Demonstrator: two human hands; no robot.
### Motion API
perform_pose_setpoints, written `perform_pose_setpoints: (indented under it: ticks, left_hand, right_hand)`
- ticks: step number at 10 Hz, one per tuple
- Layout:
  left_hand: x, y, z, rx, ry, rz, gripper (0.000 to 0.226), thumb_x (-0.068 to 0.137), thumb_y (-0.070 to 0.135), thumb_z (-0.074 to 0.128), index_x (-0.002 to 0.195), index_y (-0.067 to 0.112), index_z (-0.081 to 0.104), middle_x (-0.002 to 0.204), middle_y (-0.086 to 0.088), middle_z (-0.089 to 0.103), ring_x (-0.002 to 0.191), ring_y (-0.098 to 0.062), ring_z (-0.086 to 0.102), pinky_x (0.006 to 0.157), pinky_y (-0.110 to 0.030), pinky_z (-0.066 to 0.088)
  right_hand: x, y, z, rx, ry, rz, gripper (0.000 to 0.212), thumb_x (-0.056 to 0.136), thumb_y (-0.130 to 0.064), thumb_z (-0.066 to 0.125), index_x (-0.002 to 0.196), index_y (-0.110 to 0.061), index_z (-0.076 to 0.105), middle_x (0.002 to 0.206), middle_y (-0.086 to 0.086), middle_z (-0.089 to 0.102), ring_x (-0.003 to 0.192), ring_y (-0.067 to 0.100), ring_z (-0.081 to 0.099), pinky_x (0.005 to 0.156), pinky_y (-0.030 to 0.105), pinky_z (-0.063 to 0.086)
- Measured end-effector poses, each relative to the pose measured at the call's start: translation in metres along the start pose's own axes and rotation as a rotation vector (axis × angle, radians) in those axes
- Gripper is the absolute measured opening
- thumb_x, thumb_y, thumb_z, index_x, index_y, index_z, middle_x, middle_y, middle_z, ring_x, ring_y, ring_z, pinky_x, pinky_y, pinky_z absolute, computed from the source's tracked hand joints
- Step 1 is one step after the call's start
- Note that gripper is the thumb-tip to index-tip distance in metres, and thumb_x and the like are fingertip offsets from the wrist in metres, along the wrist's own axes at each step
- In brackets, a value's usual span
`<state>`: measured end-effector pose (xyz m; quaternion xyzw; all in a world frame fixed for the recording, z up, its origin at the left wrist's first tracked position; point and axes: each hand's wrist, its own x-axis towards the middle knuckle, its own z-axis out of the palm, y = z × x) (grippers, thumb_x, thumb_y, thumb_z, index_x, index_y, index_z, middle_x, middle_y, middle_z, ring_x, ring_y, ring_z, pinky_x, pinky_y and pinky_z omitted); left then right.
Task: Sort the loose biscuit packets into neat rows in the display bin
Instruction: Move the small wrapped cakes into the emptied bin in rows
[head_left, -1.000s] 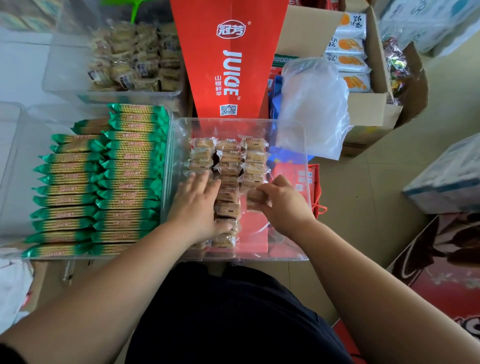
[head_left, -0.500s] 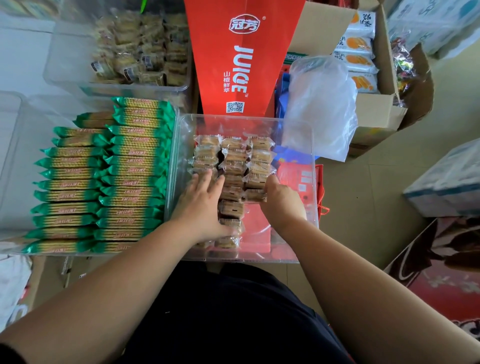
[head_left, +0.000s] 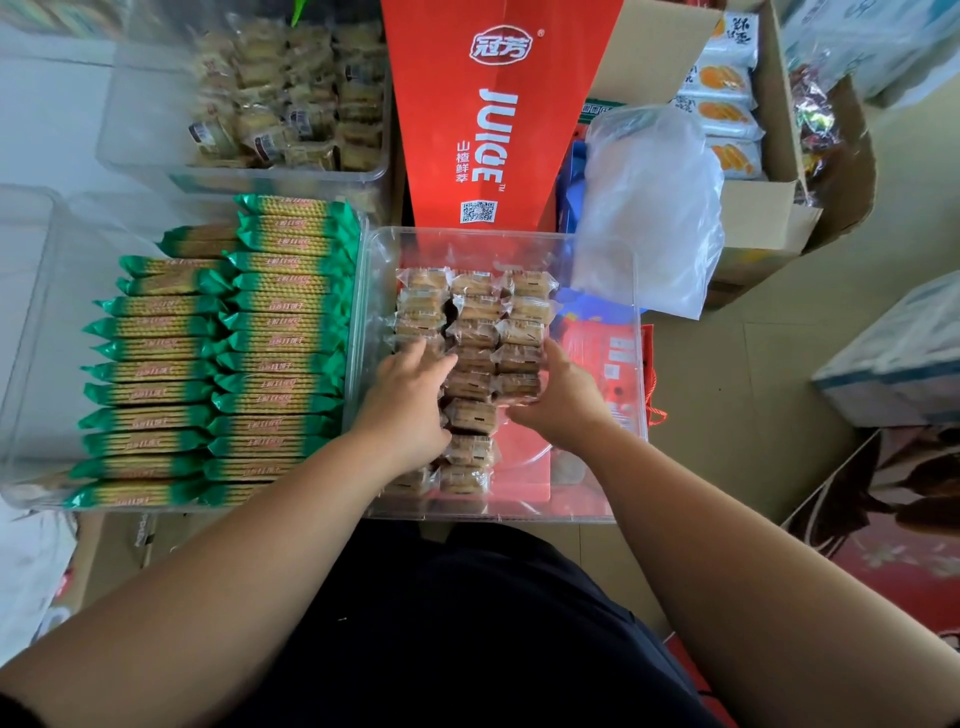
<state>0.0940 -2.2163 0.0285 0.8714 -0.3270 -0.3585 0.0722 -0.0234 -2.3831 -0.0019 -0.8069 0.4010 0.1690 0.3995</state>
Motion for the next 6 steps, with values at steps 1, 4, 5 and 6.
perform_pose_setpoints:
  ticks: [1,4,5,6]
  left_hand:
    - [-0.003,-0.001,0.002,0.098,-0.04,0.039,0.084,0.09,0.028,0.075,0.158,0.043,0.028,0.171,-0.001,-0.014,0.157,-0.035,-0.003,0.123,-0.056,0.016]
    - [-0.004,-0.002,0.009,0.346,-0.048,0.082,0.07,0.1,0.022,0.05,0.16,0.041,0.02,0.168,-0.003,-0.027,0.155,-0.04,-0.007,0.124,-0.056,0.006]
    - [-0.006,-0.001,0.009,0.315,-0.04,0.075,0.069,0.101,0.02,0.049,0.16,0.04,0.019,0.169,-0.004,-0.022,0.156,-0.04,-0.004,0.124,-0.056,0.008]
    - [-0.011,0.002,0.001,0.214,0.029,0.089,0.068,0.102,0.032,0.053,0.161,0.036,0.02,0.171,-0.003,-0.012,0.157,-0.036,0.001,0.124,-0.055,0.014]
  right_hand:
    - [-0.002,-0.001,-0.006,0.021,-0.058,-0.004,0.106,0.083,-0.027,0.077,0.162,-0.023,0.007,0.158,0.002,0.04,0.12,0.026,0.06,0.091,0.037,0.055]
    - [-0.006,-0.005,-0.012,0.098,-0.071,0.021,0.092,0.094,-0.03,0.064,0.162,-0.021,0.004,0.157,0.005,0.04,0.128,0.027,0.052,0.091,0.036,0.05]
    - [-0.006,-0.004,-0.012,0.069,-0.059,0.019,0.094,0.094,-0.034,0.065,0.162,-0.018,0.002,0.162,0.006,0.033,0.137,0.029,0.046,0.094,0.035,0.044]
    - [-0.011,-0.01,-0.018,0.038,-0.05,0.025,0.097,0.094,-0.042,0.066,0.162,-0.019,0.001,0.16,0.006,0.036,0.136,0.031,0.048,0.092,0.034,0.042]
